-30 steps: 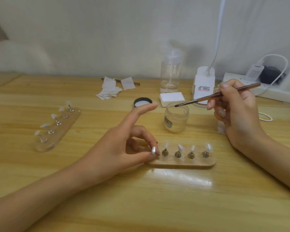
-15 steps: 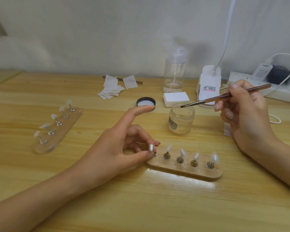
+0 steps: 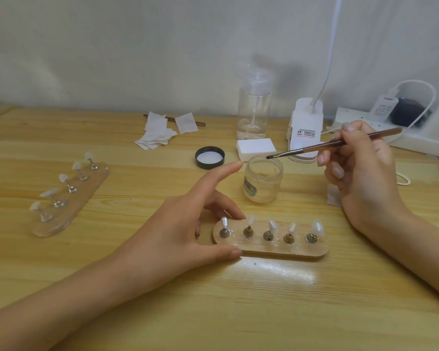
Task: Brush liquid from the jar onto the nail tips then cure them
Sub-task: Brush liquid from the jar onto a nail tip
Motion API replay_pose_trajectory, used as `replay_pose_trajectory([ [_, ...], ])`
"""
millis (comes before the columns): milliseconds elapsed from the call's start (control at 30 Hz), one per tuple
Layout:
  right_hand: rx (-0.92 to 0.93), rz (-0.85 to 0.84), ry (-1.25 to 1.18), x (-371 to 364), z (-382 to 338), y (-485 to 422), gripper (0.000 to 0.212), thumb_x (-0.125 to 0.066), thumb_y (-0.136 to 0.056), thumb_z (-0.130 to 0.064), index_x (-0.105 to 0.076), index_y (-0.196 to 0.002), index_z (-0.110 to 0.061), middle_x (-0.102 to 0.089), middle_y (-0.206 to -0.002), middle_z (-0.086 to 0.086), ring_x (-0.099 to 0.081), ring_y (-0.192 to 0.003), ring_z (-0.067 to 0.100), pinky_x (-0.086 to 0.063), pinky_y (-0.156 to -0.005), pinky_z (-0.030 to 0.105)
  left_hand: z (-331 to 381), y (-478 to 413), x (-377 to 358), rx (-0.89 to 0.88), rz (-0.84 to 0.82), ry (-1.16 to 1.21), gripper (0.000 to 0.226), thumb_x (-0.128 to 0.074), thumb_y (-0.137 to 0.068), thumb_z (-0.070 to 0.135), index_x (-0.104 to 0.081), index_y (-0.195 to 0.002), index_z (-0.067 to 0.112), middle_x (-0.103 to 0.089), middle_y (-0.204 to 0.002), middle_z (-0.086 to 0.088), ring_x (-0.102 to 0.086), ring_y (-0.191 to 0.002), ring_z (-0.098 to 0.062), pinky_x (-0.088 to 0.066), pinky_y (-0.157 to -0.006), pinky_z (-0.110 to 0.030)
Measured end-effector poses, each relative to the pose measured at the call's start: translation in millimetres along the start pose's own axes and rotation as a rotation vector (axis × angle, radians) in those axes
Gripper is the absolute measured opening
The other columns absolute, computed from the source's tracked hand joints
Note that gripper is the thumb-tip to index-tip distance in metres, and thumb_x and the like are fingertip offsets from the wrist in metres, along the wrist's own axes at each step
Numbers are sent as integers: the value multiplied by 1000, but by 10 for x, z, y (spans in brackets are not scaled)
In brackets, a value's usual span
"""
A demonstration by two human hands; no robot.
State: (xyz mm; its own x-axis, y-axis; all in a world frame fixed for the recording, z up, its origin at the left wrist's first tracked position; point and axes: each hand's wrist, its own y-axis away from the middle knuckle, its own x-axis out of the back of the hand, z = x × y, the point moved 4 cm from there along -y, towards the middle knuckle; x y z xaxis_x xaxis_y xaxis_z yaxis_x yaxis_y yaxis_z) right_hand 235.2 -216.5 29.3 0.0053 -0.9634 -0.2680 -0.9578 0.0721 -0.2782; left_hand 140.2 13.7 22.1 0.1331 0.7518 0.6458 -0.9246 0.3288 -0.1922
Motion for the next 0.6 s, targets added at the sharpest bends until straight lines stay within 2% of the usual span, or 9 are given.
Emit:
replay_pose_trajectory([
  [67, -2, 15, 8, 11, 11, -6, 30, -46, -103, -24, -51, -73, -24, -60, -57, 1, -36, -44, 10, -24, -46, 21, 12, -14, -1, -18, 17, 10, 106, -90, -71, 34, -20, -147, 58, -63, -118, 29, -60, -107, 0, -43, -68, -10],
  [133, -3, 18, 13, 16, 22, -8, 29, -45, -103, -24, -50, -75, -22, -60, -56, 1, -37, -45, 10, -25, -46, 21, 41, -19, 0, -43, 67, 20, 99, -86, -71, 38, -23, -146, 54, -63, -119, 26, -60, -110, -3, -44, -71, -10],
  [233, 6, 7, 17, 10, 12, -1, 30, -44, -104, -24, -50, -75, -22, -59, -57, 1, -38, -46, 10, -29, -46, 18, 75, -39, -46, -53, 94, 32, 81, -83, -78, 31, -33, -140, 48, -69, -104, 22, -61, -93, 4, -39, -78, -5],
  [300, 31, -3, 39, 8, 7, 8, 30, -43, -104, -23, -50, -74, -22, -59, -57, 0, -40, -47, 10, -30, -46, 18, 55, -61, -85, -21, 84, 73, 73, -80, -81, 23, -38, -135, 47, -71, -96, 21, -62, -89, 6, -37, -79, -2],
  [467, 155, -84, 187, -92, -44, 71, 30, -39, -105, -15, -47, -76, -18, -57, -58, -6, -52, -51, 8, -31, -44, 18, 53, -78, -101, -37, 76, 24, 69, -76, -84, 19, -40, -134, 48, -70, -93, 20, -61, -95, 5, -34, -83, -4],
  [600, 261, -165, 276, -157, -90, 146, 28, -38, -106, -12, -47, -80, -15, -56, -61, 3, -51, -52, 12, -34, -45, 17, 76, -80, -90, -76, 75, -74, 69, -75, -86, 24, -35, -136, 51, -67, -96, 23, -58, -105, 2, -31, -88, -7],
])
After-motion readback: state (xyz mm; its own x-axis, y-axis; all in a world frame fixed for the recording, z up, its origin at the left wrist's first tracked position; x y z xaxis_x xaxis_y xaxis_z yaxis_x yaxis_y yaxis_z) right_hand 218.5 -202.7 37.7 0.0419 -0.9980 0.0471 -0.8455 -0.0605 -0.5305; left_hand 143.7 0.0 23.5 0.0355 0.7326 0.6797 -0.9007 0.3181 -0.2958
